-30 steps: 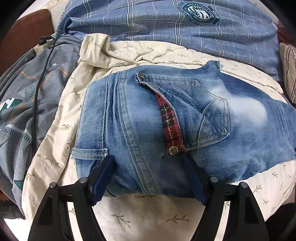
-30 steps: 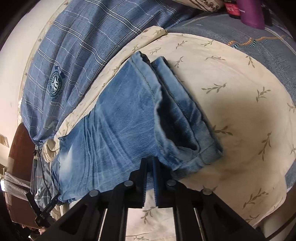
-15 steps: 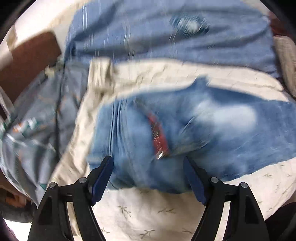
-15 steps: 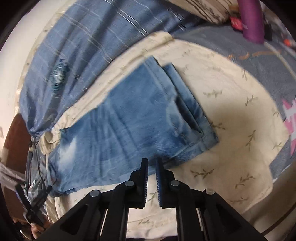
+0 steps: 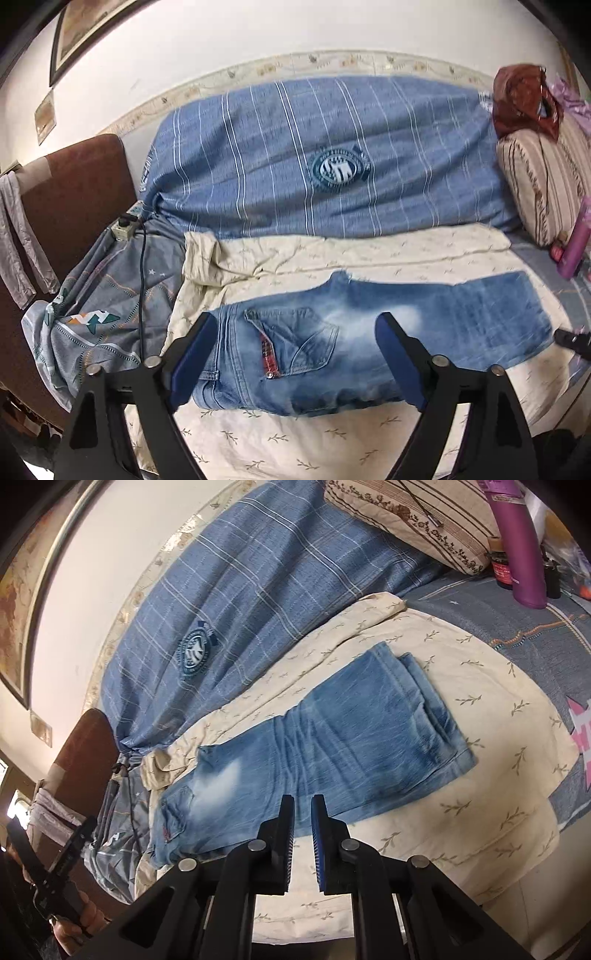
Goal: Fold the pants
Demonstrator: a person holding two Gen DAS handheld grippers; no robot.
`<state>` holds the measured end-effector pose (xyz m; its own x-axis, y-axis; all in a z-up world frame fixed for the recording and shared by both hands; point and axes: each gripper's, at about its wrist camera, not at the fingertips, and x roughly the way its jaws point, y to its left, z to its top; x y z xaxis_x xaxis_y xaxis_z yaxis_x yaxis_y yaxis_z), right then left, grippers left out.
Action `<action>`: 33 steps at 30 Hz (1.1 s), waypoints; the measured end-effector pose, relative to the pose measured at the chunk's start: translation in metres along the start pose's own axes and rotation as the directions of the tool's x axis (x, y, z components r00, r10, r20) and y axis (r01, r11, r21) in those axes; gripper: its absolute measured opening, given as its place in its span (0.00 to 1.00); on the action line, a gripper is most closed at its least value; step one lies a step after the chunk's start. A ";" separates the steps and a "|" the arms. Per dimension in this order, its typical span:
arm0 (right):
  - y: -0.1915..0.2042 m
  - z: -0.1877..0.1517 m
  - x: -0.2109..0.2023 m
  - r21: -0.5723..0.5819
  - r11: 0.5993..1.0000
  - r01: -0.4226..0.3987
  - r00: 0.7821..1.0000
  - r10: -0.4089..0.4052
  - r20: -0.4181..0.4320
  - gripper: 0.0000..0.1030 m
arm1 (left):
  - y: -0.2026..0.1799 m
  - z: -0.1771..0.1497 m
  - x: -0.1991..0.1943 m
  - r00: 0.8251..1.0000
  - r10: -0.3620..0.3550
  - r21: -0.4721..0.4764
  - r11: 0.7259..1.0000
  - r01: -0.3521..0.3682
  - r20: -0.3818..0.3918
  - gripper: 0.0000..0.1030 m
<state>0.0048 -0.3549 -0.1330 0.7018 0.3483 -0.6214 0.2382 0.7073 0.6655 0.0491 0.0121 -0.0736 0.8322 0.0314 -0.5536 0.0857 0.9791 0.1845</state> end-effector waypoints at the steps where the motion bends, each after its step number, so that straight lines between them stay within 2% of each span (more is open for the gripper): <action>1: 0.001 -0.002 -0.001 -0.004 1.000 -0.012 1.000 0.012 0.005 0.13 | -0.001 0.001 -0.005 1.000 -0.002 -0.004 1.000 0.002 0.011 0.91; 5: 0.011 -0.011 -0.007 -0.044 0.997 -0.056 0.998 0.057 0.035 0.13 | -0.008 0.005 -0.022 0.998 0.015 0.015 1.000 -0.016 0.065 0.95; 10: 0.030 -0.019 -0.023 -0.134 0.987 -0.091 0.989 0.106 0.107 0.13 | -0.016 0.007 -0.038 0.995 -0.002 0.039 0.999 -0.002 0.100 0.96; 13: 0.044 -0.026 -0.048 -0.229 0.965 -0.127 0.962 0.176 0.210 0.14 | -0.020 0.009 -0.047 0.991 -0.006 0.044 0.999 0.000 0.130 0.96; 14: 0.050 -0.030 -0.060 -0.275 0.951 -0.141 0.944 0.212 0.253 0.16 | -0.021 0.010 -0.050 0.990 -0.004 0.045 0.999 -0.003 0.142 0.96; 16: 0.060 -0.036 -0.080 -0.347 0.926 -0.150 0.911 0.266 0.314 0.38 | -0.023 0.011 -0.054 0.987 -0.004 0.045 0.999 -0.003 0.162 0.97; 17: 0.065 -0.040 -0.090 -0.377 0.915 -0.140 0.893 0.282 0.351 0.73 | -0.025 0.011 -0.055 0.985 -0.010 0.046 0.999 0.002 0.170 0.97; 18: 0.067 -0.046 -0.100 -0.399 0.908 -0.126 0.864 0.298 0.405 0.99 | -0.026 0.011 -0.056 0.985 -0.017 0.047 0.999 0.009 0.174 0.97; 19: 0.067 -0.050 -0.107 -0.408 0.905 -0.123 0.835 0.316 0.450 1.00 | -0.028 0.011 -0.055 0.985 -0.024 0.051 0.999 0.016 0.171 0.98; 20: 0.063 -0.054 -0.115 -0.407 0.906 -0.119 0.796 0.332 0.506 1.00 | -0.030 0.009 -0.052 0.986 -0.031 0.056 0.998 0.022 0.163 0.98; 21: 0.060 -0.053 -0.116 -0.383 0.916 -0.120 0.797 0.319 0.512 1.00 | -0.032 0.008 -0.050 0.987 -0.036 0.060 0.998 0.027 0.154 0.98; 23: 0.048 -0.044 -0.112 -0.315 0.936 -0.156 0.821 0.300 0.485 1.00 | -0.037 0.003 -0.041 0.992 -0.056 0.074 0.996 0.047 0.117 0.98; 24: 0.041 -0.040 -0.109 -0.273 0.952 -0.137 0.837 0.259 0.482 1.00 | -0.039 -0.001 -0.036 0.993 -0.069 0.077 0.995 0.061 0.094 0.98; 26: 0.029 -0.032 -0.102 -0.201 0.979 -0.033 0.873 0.126 0.470 1.00 | -0.044 -0.009 -0.023 0.996 -0.081 0.085 0.993 0.076 0.049 0.98; 28: 0.010 -0.024 -0.093 -0.123 0.992 -0.009 0.906 0.060 0.420 0.99 | -0.048 -0.017 -0.012 0.997 -0.081 0.094 0.992 0.080 0.005 0.98; 31: -0.023 -0.016 -0.078 0.017 0.998 -0.052 0.932 0.043 0.359 0.97 | -0.051 -0.028 0.009 0.995 -0.076 0.096 0.992 0.082 -0.064 0.98; 33: -0.048 -0.011 -0.062 0.114 0.990 -0.089 0.950 0.050 0.308 0.89 | -0.049 -0.034 0.025 0.992 -0.065 0.091 0.993 0.075 -0.110 0.98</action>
<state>-0.0576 -0.4035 -0.1305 0.8855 0.1768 -0.4296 0.2496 0.5989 0.7610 0.0468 -0.0280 -0.1240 0.7596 -0.0101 -0.6503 0.1974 0.9563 0.2158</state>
